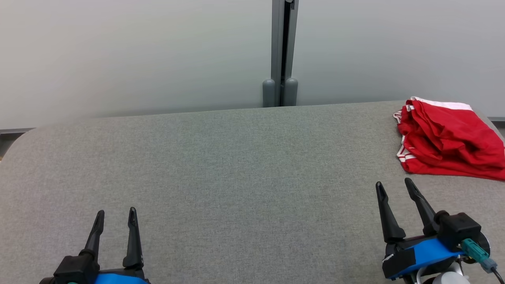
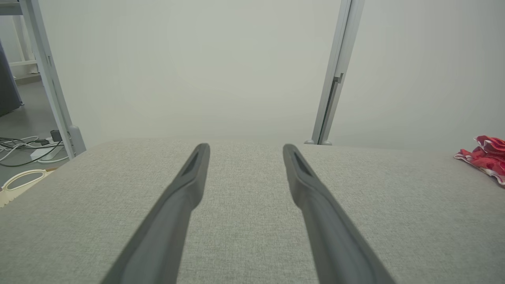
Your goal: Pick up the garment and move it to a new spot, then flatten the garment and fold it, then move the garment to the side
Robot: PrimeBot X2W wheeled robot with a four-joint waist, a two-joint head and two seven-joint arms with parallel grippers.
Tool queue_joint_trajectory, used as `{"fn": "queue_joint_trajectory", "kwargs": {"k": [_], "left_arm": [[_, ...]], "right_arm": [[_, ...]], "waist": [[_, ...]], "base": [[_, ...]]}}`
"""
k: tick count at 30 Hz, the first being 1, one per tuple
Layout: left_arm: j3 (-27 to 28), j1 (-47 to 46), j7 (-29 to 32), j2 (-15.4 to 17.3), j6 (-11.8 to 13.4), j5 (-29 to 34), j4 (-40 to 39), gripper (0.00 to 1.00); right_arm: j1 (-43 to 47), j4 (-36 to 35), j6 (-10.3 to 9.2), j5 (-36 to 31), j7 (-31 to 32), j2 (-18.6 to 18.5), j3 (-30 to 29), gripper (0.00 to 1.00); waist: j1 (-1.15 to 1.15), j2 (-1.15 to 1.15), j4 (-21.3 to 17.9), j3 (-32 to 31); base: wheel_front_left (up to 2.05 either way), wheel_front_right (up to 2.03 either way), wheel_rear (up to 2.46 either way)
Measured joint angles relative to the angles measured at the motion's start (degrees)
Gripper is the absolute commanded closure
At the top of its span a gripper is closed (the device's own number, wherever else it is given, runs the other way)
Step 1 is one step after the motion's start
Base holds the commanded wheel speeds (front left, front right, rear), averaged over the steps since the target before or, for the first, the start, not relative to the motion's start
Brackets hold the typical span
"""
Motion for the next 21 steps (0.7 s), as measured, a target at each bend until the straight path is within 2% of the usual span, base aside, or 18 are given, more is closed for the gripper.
{"fn": "queue_joint_trajectory", "kwargs": {"k": [9,21], "left_arm": [[0.14,-0.58,0.0,-0.07,0.0,0.48,-0.56,0.0],[0.22,-0.66,0.0,-0.11,0.0,-0.19,-1.22,0.0]], "right_arm": [[1.28,-1.53,0.0,-0.57,0.73,2.0,-0.53,0.0],[2.02,-2.05,0.0,-0.54,0.73,2.77,-0.52,0.0]], "waist": [[0.0,0.0,0.47,0.07],[0.0,0.0,0.2,0.18]], "base": [[0.0,0.0,0.0],[0.0,0.0,0.0]]}}
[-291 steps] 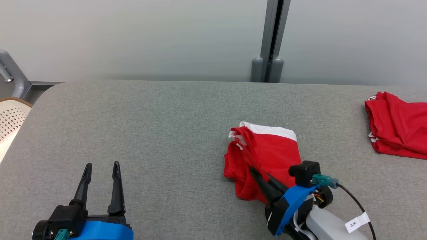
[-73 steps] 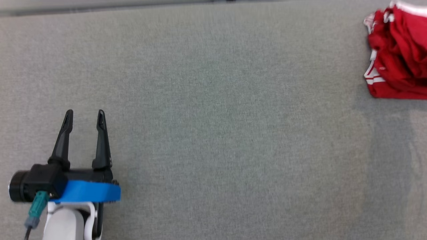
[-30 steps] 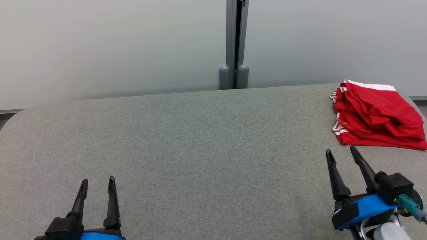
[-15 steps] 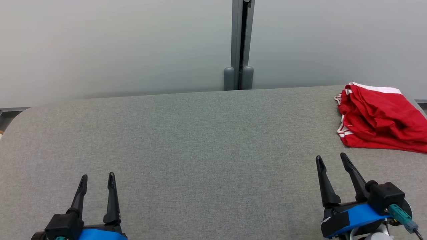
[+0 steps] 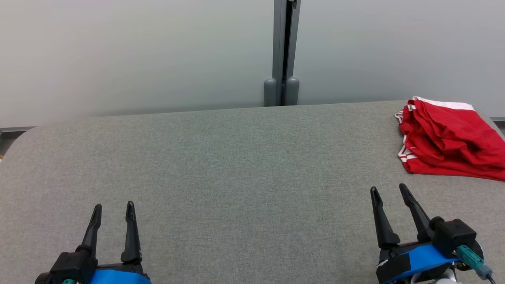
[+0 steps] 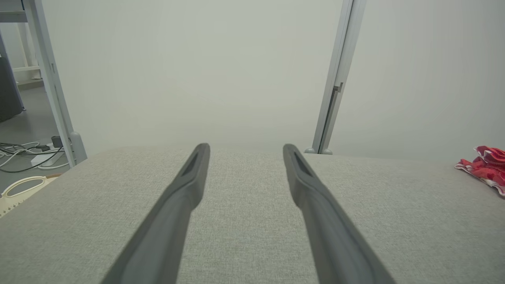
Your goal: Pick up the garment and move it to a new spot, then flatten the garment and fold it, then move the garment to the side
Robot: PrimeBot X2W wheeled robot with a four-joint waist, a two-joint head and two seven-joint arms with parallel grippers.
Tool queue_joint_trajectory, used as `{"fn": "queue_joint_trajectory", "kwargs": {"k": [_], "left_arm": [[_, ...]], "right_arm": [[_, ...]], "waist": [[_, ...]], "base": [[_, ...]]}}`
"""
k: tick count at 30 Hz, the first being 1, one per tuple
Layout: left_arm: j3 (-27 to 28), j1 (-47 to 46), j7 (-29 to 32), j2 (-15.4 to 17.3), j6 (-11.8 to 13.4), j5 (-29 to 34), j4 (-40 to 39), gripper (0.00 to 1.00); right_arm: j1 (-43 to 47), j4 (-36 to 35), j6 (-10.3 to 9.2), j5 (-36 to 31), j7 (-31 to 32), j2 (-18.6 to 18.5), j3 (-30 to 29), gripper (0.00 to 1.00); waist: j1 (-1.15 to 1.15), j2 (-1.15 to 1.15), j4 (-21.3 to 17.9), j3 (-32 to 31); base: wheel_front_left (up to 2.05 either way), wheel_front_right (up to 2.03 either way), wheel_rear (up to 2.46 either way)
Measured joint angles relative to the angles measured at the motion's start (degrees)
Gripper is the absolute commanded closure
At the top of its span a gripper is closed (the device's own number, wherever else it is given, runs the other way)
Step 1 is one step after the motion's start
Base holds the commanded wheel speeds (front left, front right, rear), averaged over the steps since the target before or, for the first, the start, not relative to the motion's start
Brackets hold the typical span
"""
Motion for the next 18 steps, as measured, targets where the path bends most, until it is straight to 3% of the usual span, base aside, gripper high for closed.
{"fn": "queue_joint_trajectory", "kwargs": {"k": [4,5,10,18], "left_arm": [[-0.14,0.0,0.0,0.02,0.0,-0.08,-0.22,0.0],[-0.16,0.04,0.02,-0.01,0.0,-0.08,-0.03,1.0],[-0.36,1.52,0.49,-0.53,0.0,-0.6,2.64,1.0],[-0.13,1.42,2.98,-0.55,-0.01,-9.29,3.03,1.0]], "right_arm": [[0.12,-0.05,0.0,0.03,0.0,0.1,0.01,0.0],[0.15,0.15,0.0,0.03,-0.02,0.11,0.02,1.0],[1.31,2.65,0.0,0.54,0.03,0.14,0.08,1.0],[1.36,2.85,0.0,9.06,2.43,0.16,-0.69,1.0]], "waist": [[0.0,0.0,-0.1,-0.07],[0.0,0.0,-0.11,-0.08],[0.0,0.0,-0.1,-0.07],[0.01,0.0,0.0,-0.02]], "base": [[0.0,0.0,0.0],[0.0,0.0,0.0],[0.0,0.0,0.0],[0.0,0.0,0.0]]}}
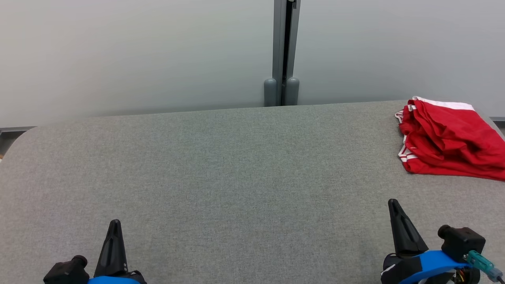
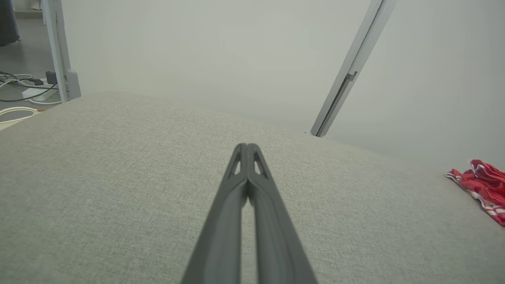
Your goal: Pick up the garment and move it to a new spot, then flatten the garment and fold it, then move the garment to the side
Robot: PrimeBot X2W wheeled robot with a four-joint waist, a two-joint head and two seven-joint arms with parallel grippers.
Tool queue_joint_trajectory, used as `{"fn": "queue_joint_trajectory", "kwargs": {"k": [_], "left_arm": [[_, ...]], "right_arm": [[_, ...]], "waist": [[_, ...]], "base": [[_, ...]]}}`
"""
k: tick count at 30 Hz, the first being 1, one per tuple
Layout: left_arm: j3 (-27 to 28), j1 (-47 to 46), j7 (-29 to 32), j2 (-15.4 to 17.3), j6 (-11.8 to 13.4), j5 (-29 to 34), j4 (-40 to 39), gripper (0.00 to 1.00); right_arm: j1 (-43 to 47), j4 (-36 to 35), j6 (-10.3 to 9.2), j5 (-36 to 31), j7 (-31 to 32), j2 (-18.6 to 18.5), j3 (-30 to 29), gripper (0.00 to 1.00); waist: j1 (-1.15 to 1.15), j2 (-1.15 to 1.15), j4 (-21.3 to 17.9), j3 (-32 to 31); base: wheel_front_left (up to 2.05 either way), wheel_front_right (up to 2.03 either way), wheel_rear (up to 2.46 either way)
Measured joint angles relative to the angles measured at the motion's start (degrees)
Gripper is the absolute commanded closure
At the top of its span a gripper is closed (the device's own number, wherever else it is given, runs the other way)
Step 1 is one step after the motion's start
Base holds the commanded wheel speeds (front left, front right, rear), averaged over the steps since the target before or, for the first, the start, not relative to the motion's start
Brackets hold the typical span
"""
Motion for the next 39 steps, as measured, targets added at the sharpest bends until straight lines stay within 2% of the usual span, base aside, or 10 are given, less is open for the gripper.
{"fn": "queue_joint_trajectory", "kwargs": {"k": [17,39], "left_arm": [[0.69,-1.81,4.05,0.0,0.01,-16.89,-0.07,1.0],[1.4,-4.11,8.42,0.0,0.01,-34.43,-0.11,1.0]], "right_arm": [[-0.26,-0.22,0.0,16.75,3.91,0.04,-1.66,1.0],[-1.26,-0.54,0.0,34.08,8.11,0.08,-3.44,1.0]], "waist": [[0.0,0.0,0.23,0.11],[0.0,0.0,0.54,0.25]], "base": [[0.0,0.0,0.0],[0.0,0.0,0.0]]}}
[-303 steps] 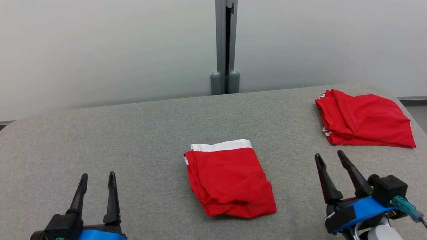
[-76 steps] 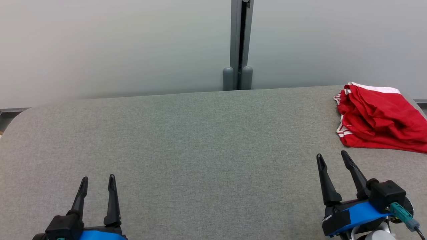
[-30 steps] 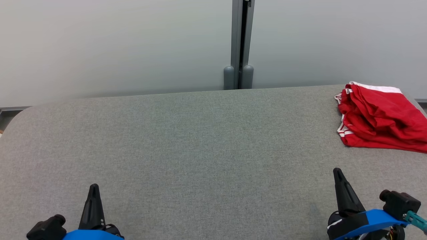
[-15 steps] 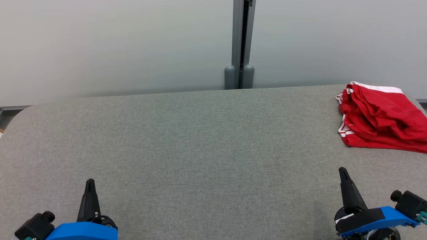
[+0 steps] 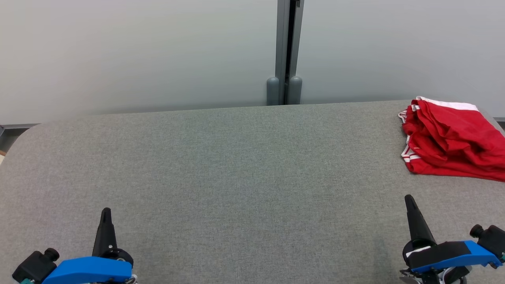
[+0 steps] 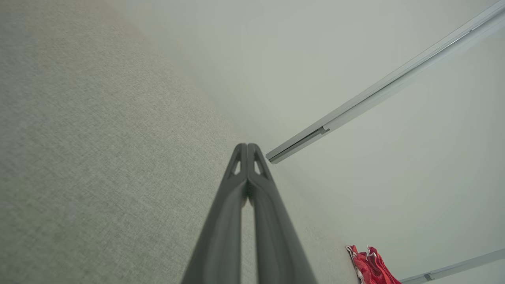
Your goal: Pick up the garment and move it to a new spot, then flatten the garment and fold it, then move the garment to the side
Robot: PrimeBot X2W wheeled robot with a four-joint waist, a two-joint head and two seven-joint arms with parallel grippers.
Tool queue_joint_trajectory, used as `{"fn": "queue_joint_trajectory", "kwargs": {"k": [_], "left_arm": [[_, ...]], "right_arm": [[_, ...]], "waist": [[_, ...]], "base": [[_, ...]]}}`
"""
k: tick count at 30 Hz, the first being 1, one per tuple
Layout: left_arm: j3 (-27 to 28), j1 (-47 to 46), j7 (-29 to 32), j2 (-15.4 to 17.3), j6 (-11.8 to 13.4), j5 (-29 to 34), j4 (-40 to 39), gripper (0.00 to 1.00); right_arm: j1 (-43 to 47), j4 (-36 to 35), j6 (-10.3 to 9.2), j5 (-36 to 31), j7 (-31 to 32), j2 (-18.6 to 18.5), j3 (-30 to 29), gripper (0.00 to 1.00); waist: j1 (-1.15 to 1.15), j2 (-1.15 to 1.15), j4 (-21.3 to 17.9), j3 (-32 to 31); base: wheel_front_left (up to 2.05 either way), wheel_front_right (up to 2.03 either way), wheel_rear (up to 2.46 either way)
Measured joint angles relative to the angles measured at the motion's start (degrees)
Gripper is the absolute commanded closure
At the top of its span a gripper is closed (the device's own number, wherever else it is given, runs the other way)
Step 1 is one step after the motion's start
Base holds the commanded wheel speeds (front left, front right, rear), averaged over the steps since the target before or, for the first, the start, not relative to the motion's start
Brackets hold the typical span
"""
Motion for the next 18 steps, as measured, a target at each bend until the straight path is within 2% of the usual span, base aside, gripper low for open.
{"fn": "queue_joint_trajectory", "kwargs": {"k": [18], "left_arm": [[0.4,-1.79,3.01,0.0,0.0,-11.71,-0.01,1.0]], "right_arm": [[-0.91,-0.23,-0.01,11.58,2.79,0.01,-1.26,1.0]], "waist": [[0.0,0.0,0.24,0.11]], "base": [[0.0,0.0,0.0]]}}
